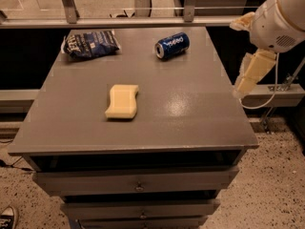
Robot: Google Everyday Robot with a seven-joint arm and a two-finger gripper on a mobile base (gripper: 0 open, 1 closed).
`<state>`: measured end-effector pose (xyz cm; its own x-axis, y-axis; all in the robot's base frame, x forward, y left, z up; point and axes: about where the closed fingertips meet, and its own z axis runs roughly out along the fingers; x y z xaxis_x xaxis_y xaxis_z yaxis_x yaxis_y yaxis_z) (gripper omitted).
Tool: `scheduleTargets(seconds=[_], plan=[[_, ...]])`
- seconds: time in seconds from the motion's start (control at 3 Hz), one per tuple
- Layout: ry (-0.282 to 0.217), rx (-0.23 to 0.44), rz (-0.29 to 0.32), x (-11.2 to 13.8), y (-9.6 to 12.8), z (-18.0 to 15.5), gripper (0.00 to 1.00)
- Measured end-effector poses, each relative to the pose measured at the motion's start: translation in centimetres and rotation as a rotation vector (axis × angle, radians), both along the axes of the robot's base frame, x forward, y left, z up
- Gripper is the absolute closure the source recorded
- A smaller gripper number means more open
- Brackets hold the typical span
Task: Pick pepsi can
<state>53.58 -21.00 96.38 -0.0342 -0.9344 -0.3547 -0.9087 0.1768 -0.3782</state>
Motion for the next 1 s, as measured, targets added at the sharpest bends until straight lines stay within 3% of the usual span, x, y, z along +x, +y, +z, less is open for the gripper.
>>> scheduleTargets(seconds=[0.33,0.67,1.0], plan=[[-0.06,0.033,0.102,4.7,1.0,-0.5,0.0],[-0.087,0.079,0.192,8.8,3.0,-1.7,0.0],[-0.087,0.079,0.192,8.8,3.0,-1.7,0.0]])
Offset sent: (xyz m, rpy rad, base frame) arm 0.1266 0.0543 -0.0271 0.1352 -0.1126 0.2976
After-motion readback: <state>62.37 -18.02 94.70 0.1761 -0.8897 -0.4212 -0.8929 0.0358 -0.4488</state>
